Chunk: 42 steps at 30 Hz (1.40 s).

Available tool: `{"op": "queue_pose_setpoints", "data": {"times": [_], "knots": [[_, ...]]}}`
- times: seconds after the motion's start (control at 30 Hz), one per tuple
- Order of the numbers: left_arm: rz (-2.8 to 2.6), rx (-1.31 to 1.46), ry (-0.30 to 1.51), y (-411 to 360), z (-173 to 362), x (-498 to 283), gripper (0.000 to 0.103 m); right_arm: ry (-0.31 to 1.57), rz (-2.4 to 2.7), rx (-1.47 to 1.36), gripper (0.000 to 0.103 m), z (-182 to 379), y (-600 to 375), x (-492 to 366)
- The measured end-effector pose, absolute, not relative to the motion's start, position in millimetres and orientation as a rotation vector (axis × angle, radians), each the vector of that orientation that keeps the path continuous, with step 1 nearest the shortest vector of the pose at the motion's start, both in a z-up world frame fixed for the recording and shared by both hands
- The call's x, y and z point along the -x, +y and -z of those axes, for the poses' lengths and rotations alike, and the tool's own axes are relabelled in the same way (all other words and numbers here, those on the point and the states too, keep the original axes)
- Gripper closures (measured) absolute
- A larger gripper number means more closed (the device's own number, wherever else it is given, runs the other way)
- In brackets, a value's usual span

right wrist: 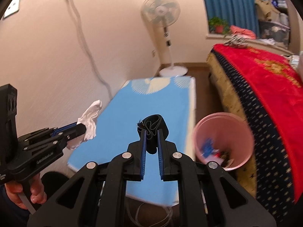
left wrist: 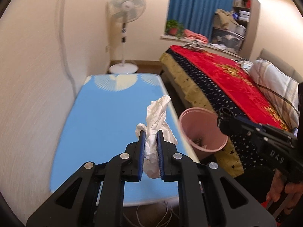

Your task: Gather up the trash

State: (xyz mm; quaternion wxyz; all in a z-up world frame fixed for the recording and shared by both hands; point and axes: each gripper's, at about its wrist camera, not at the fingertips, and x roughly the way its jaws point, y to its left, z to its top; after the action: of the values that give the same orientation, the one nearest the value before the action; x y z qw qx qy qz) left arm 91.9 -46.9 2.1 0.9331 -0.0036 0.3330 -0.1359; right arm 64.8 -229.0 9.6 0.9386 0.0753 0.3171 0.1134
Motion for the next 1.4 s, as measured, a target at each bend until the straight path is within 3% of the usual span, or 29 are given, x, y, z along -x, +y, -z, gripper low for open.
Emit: {"op": "queue_pose_setpoints", "data": {"times": [0.33, 0.8, 0.87, 0.9, 0.93, 0.97, 1.0, 1.03, 1.07, 1.1, 1.23, 1.4], "knots": [[0.435, -0.05, 0.687, -158.5, -4.2, -168.9, 0.09, 0.638, -0.04, -0.159, 0.091, -9.1, -327.0, -119.3], [0.511, -0.176, 0.855, -273.0, 99.5, -249.0, 0.088, 0.782, 0.123, -0.218, 0.09, 96.4, -405.8, -191.3], [0.506, -0.181, 0.872, -277.9, 110.3, -255.3, 0.082, 0.802, 0.129, -0.225, 0.087, 111.3, -408.7, -198.2], [0.492, -0.184, 0.88, -280.5, 116.7, -259.0, 0.073, 0.807, 0.133, -0.226, 0.084, 117.5, -409.5, -200.7], [0.479, -0.185, 0.889, -281.1, 122.9, -263.3, 0.06, 0.815, 0.135, -0.229, 0.081, 124.5, -411.4, -204.3], [0.465, -0.185, 0.891, -282.2, 127.4, -265.9, 0.032, 0.827, 0.147, -0.221, 0.068, 130.3, -412.2, -206.8], [0.427, -0.189, 0.883, -282.1, 131.0, -268.3, 0.018, 0.835, 0.169, -0.208, 0.06, 134.6, -413.6, -208.7], [0.383, -0.188, 0.862, -280.2, 134.2, -271.8, 0.014, 0.835, 0.213, -0.198, 0.053, 138.6, -416.8, -209.6], [0.378, -0.18, 0.86, -278.1, 137.2, -274.5, 0.012, 0.836, 0.234, -0.208, 0.042, 142.0, -420.6, -209.6], [0.378, -0.177, 0.868, -278.3, 139.1, -276.1, 0.011, 0.841, 0.237, -0.225, 0.037, 145.6, -425.0, -210.4], [0.357, -0.208, 0.89, -273.6, 144.9, -282.4, 0.011, 0.842, 0.18, -0.206, 0.027, 149.2, -422.5, -212.8], [0.316, -0.207, 0.784, -248.6, 102.7, -270.4, 0.011, 0.767, 0.167, -0.202, 0.016, 107.5, -412.9, -206.3]]}}
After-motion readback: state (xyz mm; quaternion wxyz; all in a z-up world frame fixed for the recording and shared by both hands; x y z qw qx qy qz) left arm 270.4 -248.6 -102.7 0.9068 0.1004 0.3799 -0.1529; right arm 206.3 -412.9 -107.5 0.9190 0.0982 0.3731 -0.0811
